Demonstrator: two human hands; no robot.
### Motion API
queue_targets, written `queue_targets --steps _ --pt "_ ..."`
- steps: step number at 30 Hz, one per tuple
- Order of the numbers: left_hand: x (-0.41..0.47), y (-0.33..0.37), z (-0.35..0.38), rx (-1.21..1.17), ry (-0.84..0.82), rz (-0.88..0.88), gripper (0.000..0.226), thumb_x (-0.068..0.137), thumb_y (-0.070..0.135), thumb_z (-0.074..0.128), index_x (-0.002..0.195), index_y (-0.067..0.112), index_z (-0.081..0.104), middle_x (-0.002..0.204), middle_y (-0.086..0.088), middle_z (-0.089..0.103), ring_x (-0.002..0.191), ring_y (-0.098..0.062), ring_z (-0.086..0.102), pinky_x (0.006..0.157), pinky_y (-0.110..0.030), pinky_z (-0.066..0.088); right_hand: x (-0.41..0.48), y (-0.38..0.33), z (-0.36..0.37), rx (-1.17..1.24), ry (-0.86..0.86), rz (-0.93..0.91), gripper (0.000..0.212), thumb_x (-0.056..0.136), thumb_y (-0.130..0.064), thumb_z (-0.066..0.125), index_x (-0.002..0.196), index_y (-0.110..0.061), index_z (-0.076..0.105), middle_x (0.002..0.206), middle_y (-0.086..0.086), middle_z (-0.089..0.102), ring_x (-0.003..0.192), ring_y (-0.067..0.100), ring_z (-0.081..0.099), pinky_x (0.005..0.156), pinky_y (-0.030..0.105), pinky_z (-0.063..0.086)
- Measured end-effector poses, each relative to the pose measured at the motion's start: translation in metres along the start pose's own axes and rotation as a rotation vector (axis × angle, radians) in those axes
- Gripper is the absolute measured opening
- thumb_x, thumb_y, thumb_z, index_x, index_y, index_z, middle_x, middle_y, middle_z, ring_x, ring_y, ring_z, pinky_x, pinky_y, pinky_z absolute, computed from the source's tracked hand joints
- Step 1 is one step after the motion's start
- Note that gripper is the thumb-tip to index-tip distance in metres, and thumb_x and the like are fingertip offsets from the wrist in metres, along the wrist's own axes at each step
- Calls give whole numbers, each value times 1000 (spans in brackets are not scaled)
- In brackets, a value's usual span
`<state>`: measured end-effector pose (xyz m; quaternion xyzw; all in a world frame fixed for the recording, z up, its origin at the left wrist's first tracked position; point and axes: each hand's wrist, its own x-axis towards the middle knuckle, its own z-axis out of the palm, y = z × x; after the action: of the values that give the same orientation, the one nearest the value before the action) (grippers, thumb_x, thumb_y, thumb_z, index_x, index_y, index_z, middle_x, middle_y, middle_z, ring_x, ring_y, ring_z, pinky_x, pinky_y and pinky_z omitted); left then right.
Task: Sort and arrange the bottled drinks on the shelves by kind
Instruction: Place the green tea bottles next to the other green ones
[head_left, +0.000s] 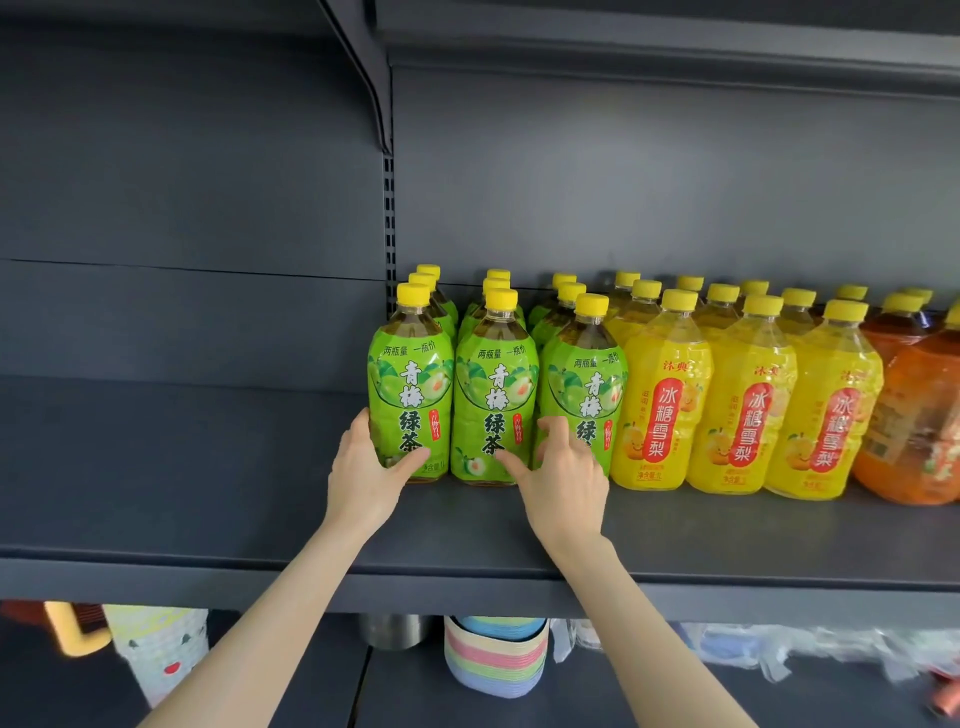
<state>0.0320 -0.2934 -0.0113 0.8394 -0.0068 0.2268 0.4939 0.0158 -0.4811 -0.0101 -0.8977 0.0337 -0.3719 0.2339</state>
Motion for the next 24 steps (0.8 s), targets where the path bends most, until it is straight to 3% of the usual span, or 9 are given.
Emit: queue_targets --steps 3,6,8,17,24 --pt "-1 7 6 -63 11 7 89 70 32 80 142 16 29 135 -6 44 120 -23 47 97 -42 41 1 11 -4 -77 204 -53 81 58 -44 88 119 -4 54 107 21 59 92 38 58 60 39 53" --pt "-2 12 14 -67 55 9 96 69 34 80 144 15 23 137 -7 40 122 -25 45 94 -40 38 8 21 -8 -120 213 -22 103 54 -47 89 137 -10 41 128 27 49 107 46 52 71 48 54" --pt "-2 13 17 -37 89 14 91 70 35 79 141 14 27 135 -8 42 118 -27 48 89 -37 37 11 24 -6 -127 192 -17 109 53 -46 90 141 -14 34 131 27 46 107 47 51 66 48 56" --pt "0 11 19 9 135 12 82 71 35 78 134 9 33 130 -8 47 110 -28 54 89 -42 40 17 24 -1 -185 177 0 93 56 -40 90 133 -16 46 121 27 52 95 45 54 51 41 54" --pt "-1 12 18 18 131 12 81 72 34 78 134 8 33 130 -9 47 111 -30 53 89 -43 40 14 23 -8 -165 125 8 99 56 -40 90 137 -20 38 123 27 51 99 45 54 47 40 54"
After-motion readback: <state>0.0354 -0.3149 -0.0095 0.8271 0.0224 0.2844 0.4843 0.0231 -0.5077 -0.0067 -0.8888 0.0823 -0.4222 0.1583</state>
